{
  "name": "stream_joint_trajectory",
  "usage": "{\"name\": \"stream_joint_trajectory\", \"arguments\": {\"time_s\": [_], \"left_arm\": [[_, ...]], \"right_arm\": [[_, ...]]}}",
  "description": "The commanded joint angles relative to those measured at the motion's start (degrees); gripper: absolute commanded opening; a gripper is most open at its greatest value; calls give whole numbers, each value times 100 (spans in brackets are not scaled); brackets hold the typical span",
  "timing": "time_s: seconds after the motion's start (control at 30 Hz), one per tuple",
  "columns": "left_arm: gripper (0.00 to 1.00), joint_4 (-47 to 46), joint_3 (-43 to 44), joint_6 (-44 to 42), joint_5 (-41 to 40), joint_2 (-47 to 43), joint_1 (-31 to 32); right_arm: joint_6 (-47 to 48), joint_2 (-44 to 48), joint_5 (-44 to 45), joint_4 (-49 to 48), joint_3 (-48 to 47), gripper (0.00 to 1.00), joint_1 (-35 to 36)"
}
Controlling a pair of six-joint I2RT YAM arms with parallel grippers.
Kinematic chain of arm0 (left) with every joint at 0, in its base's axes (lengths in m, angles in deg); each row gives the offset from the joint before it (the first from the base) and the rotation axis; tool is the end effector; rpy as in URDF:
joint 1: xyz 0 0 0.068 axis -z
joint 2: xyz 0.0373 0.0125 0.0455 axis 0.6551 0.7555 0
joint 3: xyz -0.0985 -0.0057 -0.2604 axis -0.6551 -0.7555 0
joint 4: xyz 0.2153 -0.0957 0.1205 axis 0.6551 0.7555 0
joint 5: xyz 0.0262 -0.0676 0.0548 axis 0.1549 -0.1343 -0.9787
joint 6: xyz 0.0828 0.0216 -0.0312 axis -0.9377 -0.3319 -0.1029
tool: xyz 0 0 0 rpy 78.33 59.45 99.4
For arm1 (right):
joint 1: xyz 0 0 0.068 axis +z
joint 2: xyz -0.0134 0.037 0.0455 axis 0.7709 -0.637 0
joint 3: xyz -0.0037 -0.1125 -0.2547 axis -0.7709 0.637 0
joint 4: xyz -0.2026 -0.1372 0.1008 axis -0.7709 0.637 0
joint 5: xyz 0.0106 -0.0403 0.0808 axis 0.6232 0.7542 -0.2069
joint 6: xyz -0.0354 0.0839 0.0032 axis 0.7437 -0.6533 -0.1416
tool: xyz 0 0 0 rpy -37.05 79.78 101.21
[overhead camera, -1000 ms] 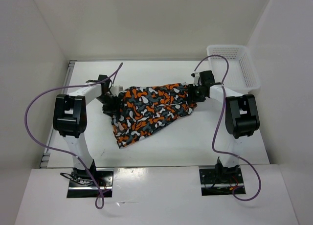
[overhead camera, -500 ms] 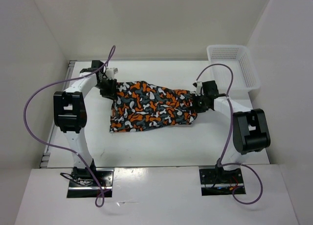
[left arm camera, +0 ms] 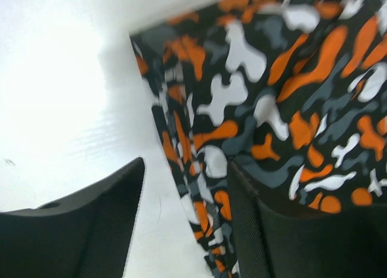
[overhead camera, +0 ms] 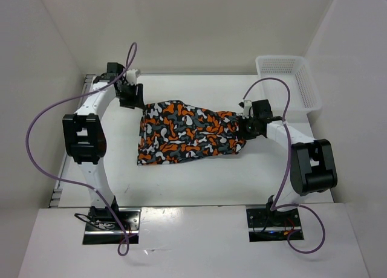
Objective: Fold and stack the shorts
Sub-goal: Fold the shorts
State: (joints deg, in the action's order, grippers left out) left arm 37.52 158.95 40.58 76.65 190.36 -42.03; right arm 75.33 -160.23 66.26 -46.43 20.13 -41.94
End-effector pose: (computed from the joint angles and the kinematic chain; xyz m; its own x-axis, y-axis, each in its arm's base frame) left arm 0.4745 -0.0146 0.2147 -0.8401 -0.0208 -0.5420 0.1342 0.9602 -0.2449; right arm 0.3306 0.0713 0.1546 -0.7989 -0.1804 -0.5738 -0.3406 0.9219 0.1845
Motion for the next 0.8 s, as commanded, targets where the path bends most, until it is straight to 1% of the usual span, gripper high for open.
{"name": "stream_joint_trajectory", "arguments": {"time_s": [0.0,0.07,0.1,0.2,0.23,0.27,0.3,0.33,0.43,0.47,0.53,0.6,0.63,0.73,0.77], "left_arm": [[59,-184,571,-27,319,396,-39],[54,-184,817,-27,548,739,-39],[54,-184,1053,-27,627,854,-39],[54,-123,1205,-27,768,1154,-39],[54,-123,1205,-27,768,1154,13],[55,-123,1205,-27,768,1215,14],[55,-123,1205,-27,768,1268,92],[55,-123,1205,-27,716,1269,145],[55,-123,1152,-27,654,1330,198],[55,-123,1152,-27,654,1382,198],[52,-123,1152,-27,654,1383,198],[48,-123,1152,-27,654,1435,198],[43,-123,1152,-27,654,1436,198],[36,-123,1152,-27,707,1488,198],[32,-123,1152,-27,707,1549,250]], "right_arm": [[212,-74,13,-138,-92,20,3],[282,-75,65,-138,-93,20,3],[282,-75,65,-138,-93,21,3],[335,-128,118,-138,-145,32,3],[335,-128,170,-138,-145,39,3],[335,-128,171,-138,-145,44,3],[335,-128,232,-138,-145,48,3],[335,-128,232,-138,-145,49,3],[388,-233,285,-138,-259,54,3],[388,-233,285,-138,-260,54,3],[440,-286,285,-138,-321,54,3],[440,-338,285,-138,-373,54,3],[440,-339,285,-138,-374,54,3],[493,-391,285,-138,-374,54,3],[493,-391,285,-138,-426,54,3]]}}
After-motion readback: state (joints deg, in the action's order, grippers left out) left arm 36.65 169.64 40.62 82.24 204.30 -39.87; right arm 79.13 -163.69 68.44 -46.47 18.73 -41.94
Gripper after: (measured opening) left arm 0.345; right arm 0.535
